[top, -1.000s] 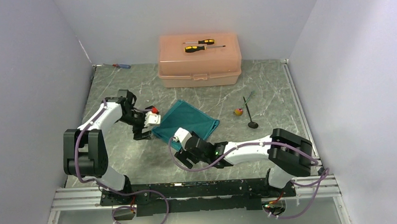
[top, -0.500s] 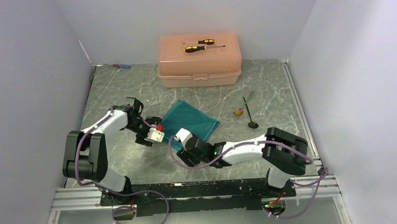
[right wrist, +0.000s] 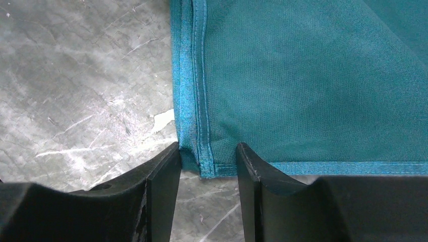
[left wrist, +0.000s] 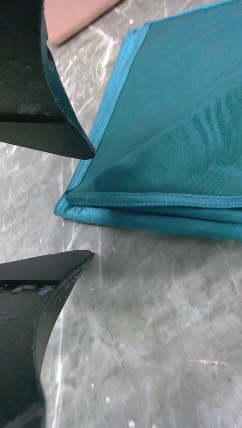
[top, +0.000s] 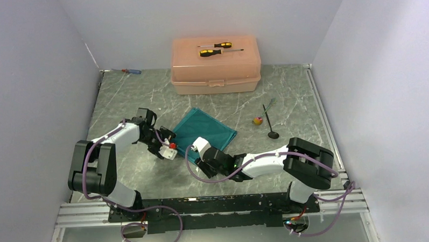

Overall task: Fold the napkin into a case and place the utensils inside
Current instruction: Pick up the upper triangle-folded napkin from the center of the board.

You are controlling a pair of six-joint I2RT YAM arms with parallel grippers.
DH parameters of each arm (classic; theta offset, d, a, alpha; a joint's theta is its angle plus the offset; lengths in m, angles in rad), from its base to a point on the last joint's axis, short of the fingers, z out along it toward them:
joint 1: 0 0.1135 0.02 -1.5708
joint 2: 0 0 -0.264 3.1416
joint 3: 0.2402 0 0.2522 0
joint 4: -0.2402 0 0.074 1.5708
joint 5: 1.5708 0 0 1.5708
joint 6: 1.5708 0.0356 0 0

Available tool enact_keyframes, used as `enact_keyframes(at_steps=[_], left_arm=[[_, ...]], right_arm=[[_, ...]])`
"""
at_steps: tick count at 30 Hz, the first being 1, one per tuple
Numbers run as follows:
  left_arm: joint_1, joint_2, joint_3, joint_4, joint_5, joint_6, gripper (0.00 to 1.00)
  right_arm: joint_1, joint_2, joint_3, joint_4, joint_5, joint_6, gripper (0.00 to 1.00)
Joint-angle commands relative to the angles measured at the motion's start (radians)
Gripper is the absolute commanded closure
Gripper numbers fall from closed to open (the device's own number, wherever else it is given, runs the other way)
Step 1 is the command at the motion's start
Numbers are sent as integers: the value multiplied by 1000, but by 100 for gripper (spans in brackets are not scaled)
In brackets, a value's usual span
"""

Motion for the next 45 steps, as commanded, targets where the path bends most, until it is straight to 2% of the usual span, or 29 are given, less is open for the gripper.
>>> enact_keyframes(at_steps=[1,4,10,14,16,19,25,29,33,35,41,45], left_arm=[[-2,36,-57,65,-46,132,28],[-1,45,-72,81,-60,162,32],[-2,51,-98,99,-59,197,50],[-7,61,-112,113,-71,207,53],[-12,63,-121,131,-72,203,58],[-22,61,-126,139,-70,192,72],[-39,54,-123,129,-73,183,75],[-40,46,-117,118,-78,157,88],[-41,37,-75,57,-58,114,97],[-45,34,-44,15,-51,72,97],[-51,26,73,-110,-33,-103,97],[-50,11,122,-179,-32,-156,97]], right_arm=[[0,27,2,-25,-10,7,54],[-2,22,-1,-31,0,14,56],[-4,9,-7,-24,43,21,65],[-3,7,-11,-9,57,31,71],[-5,3,-12,-1,65,40,74],[-7,-7,-21,15,71,41,78],[-26,-21,-15,27,74,41,85],[-36,-52,-22,40,71,39,89],[-36,-92,-35,53,76,31,96],[-37,-114,-44,64,84,31,100],[-38,-137,-36,44,67,30,100],[-37,-144,-34,33,46,39,100]])
